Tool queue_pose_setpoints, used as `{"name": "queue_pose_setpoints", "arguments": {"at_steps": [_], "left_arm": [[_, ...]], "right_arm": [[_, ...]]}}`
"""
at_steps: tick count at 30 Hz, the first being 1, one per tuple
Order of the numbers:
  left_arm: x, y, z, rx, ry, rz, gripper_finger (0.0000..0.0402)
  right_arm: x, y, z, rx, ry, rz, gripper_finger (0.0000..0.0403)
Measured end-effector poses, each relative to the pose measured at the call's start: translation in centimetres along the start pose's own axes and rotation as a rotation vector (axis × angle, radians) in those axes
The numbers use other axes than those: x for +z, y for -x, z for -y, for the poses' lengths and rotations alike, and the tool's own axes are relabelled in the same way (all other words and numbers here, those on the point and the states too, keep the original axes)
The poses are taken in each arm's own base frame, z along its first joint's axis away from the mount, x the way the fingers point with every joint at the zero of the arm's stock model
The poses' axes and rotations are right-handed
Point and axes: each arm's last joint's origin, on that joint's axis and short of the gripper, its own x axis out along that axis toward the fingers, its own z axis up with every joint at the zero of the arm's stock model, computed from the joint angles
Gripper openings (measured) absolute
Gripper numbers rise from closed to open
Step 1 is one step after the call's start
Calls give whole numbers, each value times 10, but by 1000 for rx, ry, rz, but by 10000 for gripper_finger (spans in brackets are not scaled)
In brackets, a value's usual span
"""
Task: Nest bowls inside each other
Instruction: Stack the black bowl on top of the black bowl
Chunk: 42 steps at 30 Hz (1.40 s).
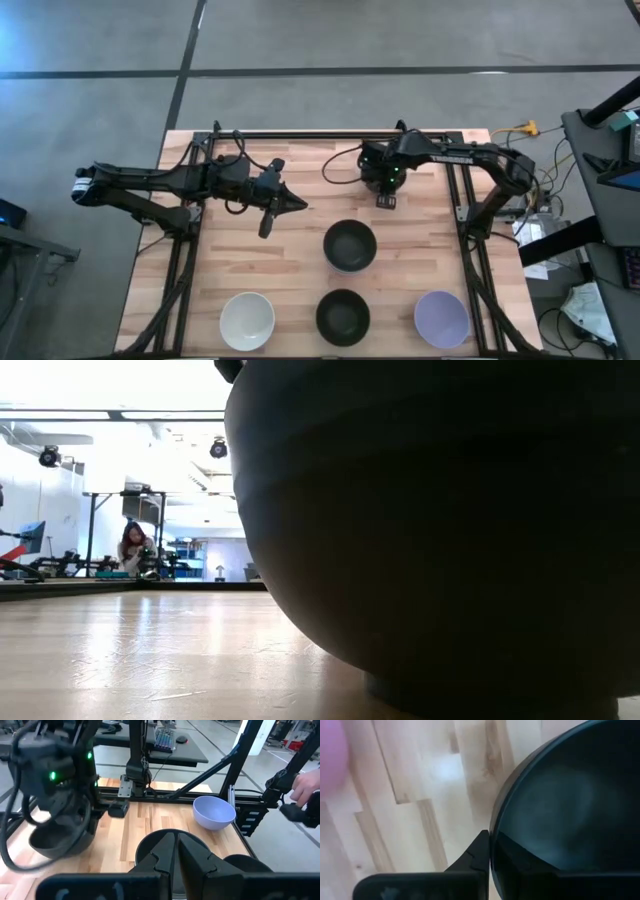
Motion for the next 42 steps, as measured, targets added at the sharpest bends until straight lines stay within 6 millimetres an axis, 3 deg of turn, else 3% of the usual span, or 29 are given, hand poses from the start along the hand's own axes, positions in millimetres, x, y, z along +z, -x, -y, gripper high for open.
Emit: {"name": "queue_pose_setpoints", "arguments": {"at_steps": [6,13,16,19,22,27,33,38,42], "left_arm": [[-1,0,0,1,0,-2,8],[-1,0,0,1,0,-4,8],[-1,0,0,2,0,-4,8],[-1,0,0,2,0,-3,8],[-1,0,0,2,-1,-3,8],[-2,-1,-1,3,-1,-7,8],[-4,-1,-1,9,0,-12,8],[-6,-1,-1,9,2,-27,8],[-6,2,0,7,2,-31,8]], "right_arm": [[-12,39,-7,-27,21,117,12],[-36,87,-27,-60,175,282,12],[-55,98,-34,-40,178,200,12],[-71,101,-40,-3,68,50,12],[-80,108,-47,15,63,50,12],[-91,129,-67,80,149,241,12],[-112,164,-91,116,278,591,12],[-125,188,-104,212,279,905,12],[-122,195,-112,302,247,1061,12]]}}
